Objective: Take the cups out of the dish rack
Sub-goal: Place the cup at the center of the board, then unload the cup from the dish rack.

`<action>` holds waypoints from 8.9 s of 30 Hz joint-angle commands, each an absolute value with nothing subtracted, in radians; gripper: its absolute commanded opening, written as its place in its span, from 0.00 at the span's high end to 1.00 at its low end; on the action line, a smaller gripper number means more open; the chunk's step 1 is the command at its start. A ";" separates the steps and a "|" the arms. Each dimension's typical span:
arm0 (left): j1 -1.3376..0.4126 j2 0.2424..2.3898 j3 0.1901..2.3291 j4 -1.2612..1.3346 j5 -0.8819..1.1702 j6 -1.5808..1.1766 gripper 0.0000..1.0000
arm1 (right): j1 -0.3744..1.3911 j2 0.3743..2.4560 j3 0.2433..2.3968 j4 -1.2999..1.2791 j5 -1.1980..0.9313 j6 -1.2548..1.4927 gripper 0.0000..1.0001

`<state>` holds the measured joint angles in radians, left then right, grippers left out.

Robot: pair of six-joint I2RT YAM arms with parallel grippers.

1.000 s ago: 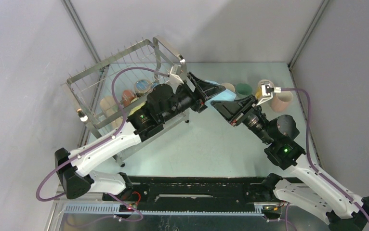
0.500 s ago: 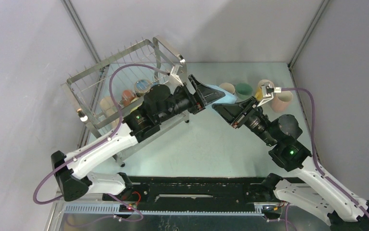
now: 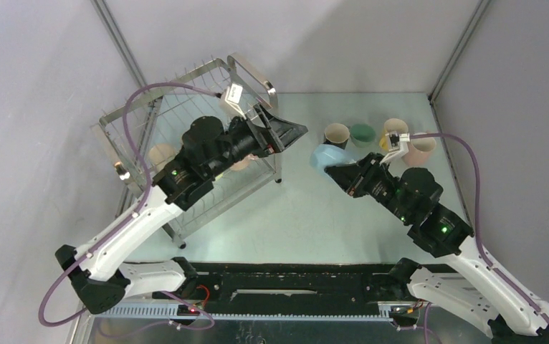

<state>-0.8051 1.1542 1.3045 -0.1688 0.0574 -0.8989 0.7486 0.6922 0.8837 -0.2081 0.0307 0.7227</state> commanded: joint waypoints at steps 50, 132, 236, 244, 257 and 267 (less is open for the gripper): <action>-0.802 0.954 1.353 -0.448 0.198 -0.555 0.00 | -0.273 1.460 1.227 -0.787 0.273 0.518 1.00; -1.051 0.861 0.863 -0.429 -0.685 -0.514 0.00 | 0.169 0.936 1.012 -0.476 -0.160 0.599 0.00; -1.049 0.463 1.342 -0.781 -0.356 -0.373 0.00 | 1.042 2.367 1.738 0.617 0.234 0.180 0.00; -1.049 0.465 1.335 -0.776 -0.350 -0.374 0.00 | 1.041 2.385 1.763 0.592 0.266 0.227 0.00; -1.049 0.472 1.324 -0.778 -0.348 -0.380 0.00 | 1.044 2.345 1.689 0.660 0.302 0.239 0.23; -1.049 0.465 1.301 -0.770 -0.355 -0.392 0.00 | 1.065 2.267 1.592 0.742 0.330 0.217 0.32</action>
